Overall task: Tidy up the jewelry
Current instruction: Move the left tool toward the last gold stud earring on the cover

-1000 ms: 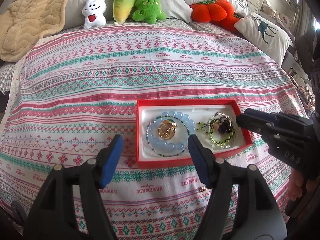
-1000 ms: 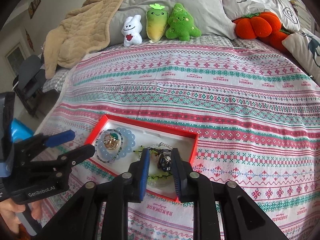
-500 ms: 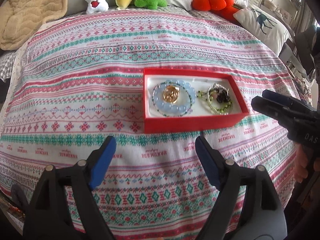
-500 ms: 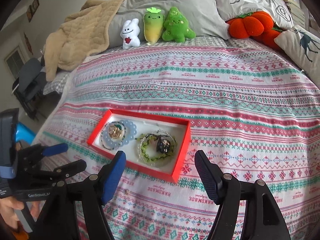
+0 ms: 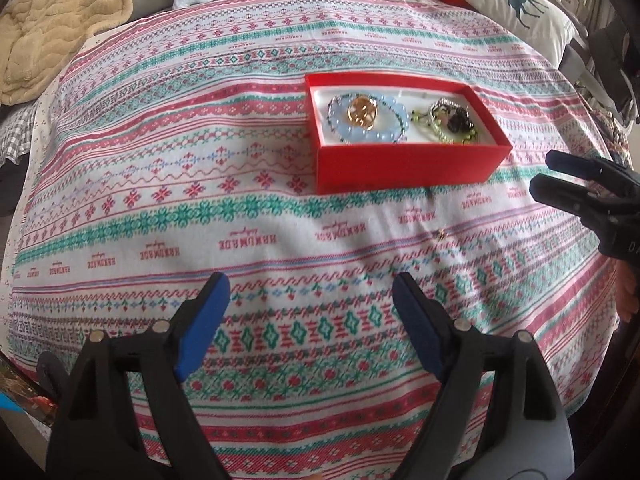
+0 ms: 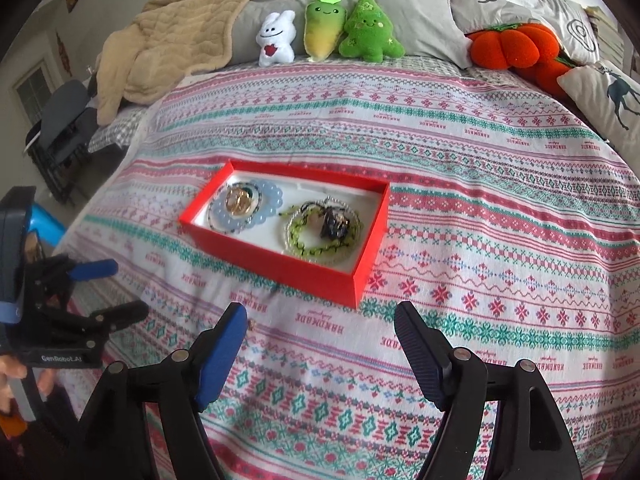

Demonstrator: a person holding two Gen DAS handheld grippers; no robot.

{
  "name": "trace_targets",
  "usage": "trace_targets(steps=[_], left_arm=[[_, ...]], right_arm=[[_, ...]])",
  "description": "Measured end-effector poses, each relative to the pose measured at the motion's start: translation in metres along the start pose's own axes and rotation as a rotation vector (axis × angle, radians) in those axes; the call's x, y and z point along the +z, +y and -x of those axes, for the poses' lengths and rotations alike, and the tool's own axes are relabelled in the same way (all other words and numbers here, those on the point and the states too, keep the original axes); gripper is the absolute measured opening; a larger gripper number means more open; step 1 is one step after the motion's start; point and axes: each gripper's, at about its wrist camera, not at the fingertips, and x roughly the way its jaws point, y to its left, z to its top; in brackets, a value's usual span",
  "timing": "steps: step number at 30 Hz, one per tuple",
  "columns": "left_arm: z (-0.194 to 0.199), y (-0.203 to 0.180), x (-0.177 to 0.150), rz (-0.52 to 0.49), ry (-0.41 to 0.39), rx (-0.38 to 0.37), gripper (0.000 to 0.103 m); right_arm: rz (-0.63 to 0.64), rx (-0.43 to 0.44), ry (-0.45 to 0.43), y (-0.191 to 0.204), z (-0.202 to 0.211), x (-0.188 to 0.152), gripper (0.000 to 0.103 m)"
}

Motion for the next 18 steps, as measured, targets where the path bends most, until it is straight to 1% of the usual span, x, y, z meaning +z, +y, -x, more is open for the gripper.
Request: trace_targets(steps=[6,10,12,15,18], left_arm=[[-0.004,0.002,-0.013,-0.019,0.016,0.01,0.084],[-0.009,-0.002,-0.017,-0.036,0.02,0.007,0.084],[-0.012,-0.007,-0.019,-0.051,0.019,-0.008,0.083],[-0.017,-0.015,-0.018,-0.063,0.024,-0.051,0.083],[-0.021,-0.024,-0.014,-0.079,0.02,-0.086,0.083]], right_arm=[[0.038,-0.033,0.036,0.002,-0.011,-0.017,0.078],[0.055,-0.044,0.085,0.004,-0.024,-0.027,0.078],[0.068,-0.061,0.108,0.005,-0.029,-0.03,0.078],[0.083,-0.094,0.137,0.004,-0.037,-0.034,0.078],[0.088,-0.106,0.151,0.003,-0.041,-0.035,0.078]])
